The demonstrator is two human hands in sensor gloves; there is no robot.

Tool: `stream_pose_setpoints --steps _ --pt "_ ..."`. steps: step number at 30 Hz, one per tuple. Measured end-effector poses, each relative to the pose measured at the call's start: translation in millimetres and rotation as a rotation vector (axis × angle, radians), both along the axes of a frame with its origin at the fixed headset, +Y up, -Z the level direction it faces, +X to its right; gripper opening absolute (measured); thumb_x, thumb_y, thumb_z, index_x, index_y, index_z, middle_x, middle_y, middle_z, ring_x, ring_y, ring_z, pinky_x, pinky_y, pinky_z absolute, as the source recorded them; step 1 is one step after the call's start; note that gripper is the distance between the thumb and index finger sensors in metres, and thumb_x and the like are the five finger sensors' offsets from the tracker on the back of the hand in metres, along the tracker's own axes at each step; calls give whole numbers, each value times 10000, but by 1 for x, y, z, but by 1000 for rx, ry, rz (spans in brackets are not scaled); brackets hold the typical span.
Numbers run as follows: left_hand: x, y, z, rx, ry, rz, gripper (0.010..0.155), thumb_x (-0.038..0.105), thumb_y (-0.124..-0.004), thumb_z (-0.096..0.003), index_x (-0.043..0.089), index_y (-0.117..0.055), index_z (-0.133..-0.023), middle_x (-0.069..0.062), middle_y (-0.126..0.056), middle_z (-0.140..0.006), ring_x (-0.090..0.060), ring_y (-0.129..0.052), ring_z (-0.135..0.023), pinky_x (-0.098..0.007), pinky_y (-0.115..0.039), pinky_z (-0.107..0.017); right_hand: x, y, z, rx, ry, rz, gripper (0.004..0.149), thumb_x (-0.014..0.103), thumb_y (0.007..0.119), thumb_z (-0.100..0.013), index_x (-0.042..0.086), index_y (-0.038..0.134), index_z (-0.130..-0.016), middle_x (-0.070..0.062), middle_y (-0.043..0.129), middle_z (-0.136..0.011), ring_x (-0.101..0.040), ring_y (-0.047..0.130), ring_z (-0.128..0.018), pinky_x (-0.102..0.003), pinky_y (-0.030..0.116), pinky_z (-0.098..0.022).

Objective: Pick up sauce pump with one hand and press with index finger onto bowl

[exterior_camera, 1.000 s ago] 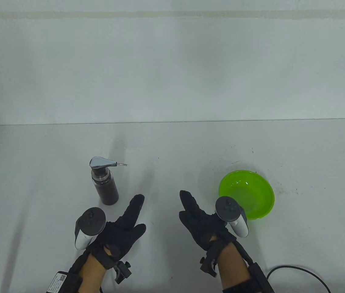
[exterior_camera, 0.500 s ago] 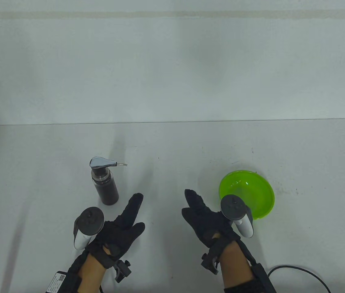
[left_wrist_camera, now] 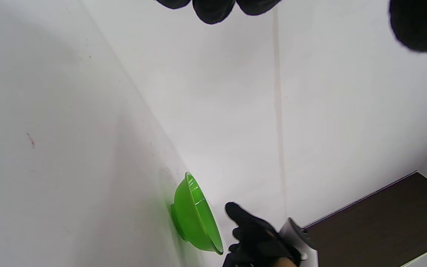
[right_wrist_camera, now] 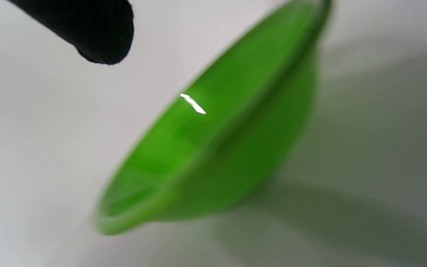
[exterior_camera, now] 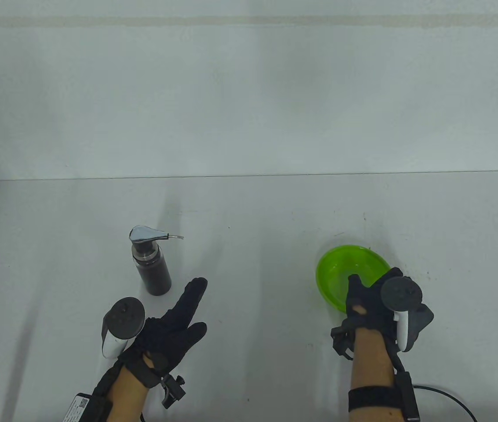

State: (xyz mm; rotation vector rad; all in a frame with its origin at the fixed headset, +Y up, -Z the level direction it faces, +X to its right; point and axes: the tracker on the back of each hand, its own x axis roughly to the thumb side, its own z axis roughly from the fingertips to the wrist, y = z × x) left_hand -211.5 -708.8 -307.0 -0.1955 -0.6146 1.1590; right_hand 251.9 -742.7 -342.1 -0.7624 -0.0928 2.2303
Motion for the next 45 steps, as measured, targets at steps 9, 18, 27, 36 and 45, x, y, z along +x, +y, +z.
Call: stream_pose_setpoints --steps 9,18,27,36,45 --pt "1 -2 0 -3 -4 -5 1004 791 -684 -417 235 -265 -1142 -70 -275 -1212 -405 -226 -1139 -588 -311 -770 12 -15 -4 -44 -78 51 813 470 790 -514 64 272 -992 -264 341 -1048 -500 666 -852 -617 609 -598" --pt "1 -3 -1 -1 4 -5 1001 789 -684 -417 238 -271 -1143 -73 -287 -1212 -410 -236 -1142 -603 -318 -768 19 -17 -7 -56 -148 52 710 247 816 -481 37 356 -980 -248 575 -981 -267 1004 -477 -394 893 -330" --pt "0 -2 -1 4 11 -2 996 786 -685 -418 240 -276 -1144 -73 -290 -1213 -416 -243 -1142 -609 -324 -767 -15 10 -7 95 37 -33 641 159 847 -436 45 502 -964 -216 745 -897 -289 1076 -377 -324 964 -207" --pt "-1 -2 -1 1 17 -2 993 782 -687 -419 242 -278 -1145 -75 -289 -1213 -421 -244 -1143 -615 -327 -767 -116 19 -7 55 527 -44 626 172 852 -443 68 523 -966 -196 764 -897 -293 1081 -390 -335 969 -221" --pt "-3 -1 -1 5 32 -3 990 779 -689 -420 240 -283 -1145 -74 -295 -1213 -425 -251 -1143 -618 -332 -766 -154 3 -8 -51 693 33 619 176 845 -458 90 516 -976 -172 756 -918 -300 1075 -432 -344 970 -257"
